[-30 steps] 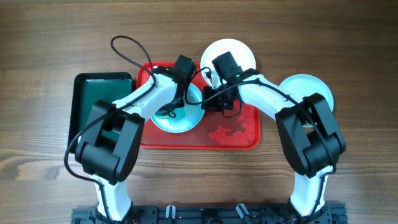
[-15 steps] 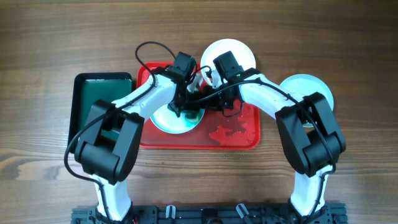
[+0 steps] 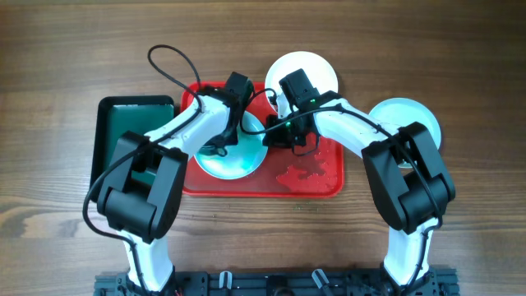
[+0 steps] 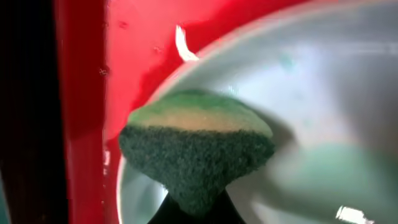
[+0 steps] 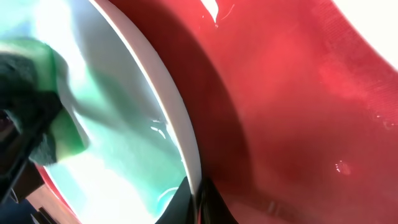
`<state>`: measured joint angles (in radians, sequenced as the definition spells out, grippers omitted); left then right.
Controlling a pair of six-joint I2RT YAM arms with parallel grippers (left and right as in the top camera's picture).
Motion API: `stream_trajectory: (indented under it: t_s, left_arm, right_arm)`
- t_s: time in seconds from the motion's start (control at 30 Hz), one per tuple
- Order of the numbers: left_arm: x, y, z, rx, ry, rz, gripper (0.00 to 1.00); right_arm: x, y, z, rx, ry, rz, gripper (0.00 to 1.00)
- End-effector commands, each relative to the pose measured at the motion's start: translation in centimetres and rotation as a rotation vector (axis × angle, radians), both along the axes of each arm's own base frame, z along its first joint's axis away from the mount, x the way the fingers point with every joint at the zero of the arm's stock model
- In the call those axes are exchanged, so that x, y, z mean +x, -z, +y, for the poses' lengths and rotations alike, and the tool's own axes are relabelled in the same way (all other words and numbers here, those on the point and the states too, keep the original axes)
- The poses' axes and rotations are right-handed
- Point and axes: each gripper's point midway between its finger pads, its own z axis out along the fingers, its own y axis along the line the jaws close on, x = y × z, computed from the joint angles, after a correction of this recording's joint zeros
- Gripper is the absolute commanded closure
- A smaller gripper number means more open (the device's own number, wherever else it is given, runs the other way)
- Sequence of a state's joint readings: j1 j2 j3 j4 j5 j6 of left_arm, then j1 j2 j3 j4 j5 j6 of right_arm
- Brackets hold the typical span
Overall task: Clean dirty plates on tray and stack at the side
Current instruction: 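Scrub the plate with the sponge while the right gripper holds it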
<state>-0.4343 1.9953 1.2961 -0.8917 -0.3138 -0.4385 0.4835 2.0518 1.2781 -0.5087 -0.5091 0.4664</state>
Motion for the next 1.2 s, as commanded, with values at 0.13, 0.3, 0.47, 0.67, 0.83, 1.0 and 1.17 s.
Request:
stream_trajectory:
  t_s: [0.13, 0.3, 0.47, 0.67, 0.83, 1.0, 1.17]
  left_arm:
    - [-4.0, 1.4, -9.7, -0.575, 0.498, 0.249, 0.96]
    - [1.6, 2.1, -6.2, -0.354, 0.27, 0.028, 0.96]
    - [4.9, 1.2, -0.2, -0.087, 0.014, -0.154, 0.96]
    - [1.7, 1.1, 3.4, 0.05, -0.091, -0.052, 0.96]
    - [-1.8, 1.1, 4.1, 0.076, -0.064, 0.108, 0.96]
    - [-4.4, 2.0, -2.5, -0.315, 0.207, 0.305, 0.96]
    - [-6.4, 0.6, -8.3, -0.661, 0.415, 0.377, 0.96]
  right_arm:
    - [-0.8, 0.8, 0.6, 0.014, -0.036, 0.026, 0.96]
    - [-0.8, 0.8, 0.6, 0.014, -0.036, 0.026, 0.96]
    - [-0.8, 0.9, 0.6, 0.013, -0.036, 0.026, 0.96]
    - [-0.8, 0.9, 0.6, 0.014, -0.037, 0.026, 0.96]
    - [-0.8, 0.9, 0.6, 0.014, -0.037, 0.026, 0.96]
    - [-0.7, 0.9, 0.5, 0.011, -0.036, 0.023, 0.96]
    - [-0.7, 0.9, 0.5, 0.009, -0.035, 0.02, 0.96]
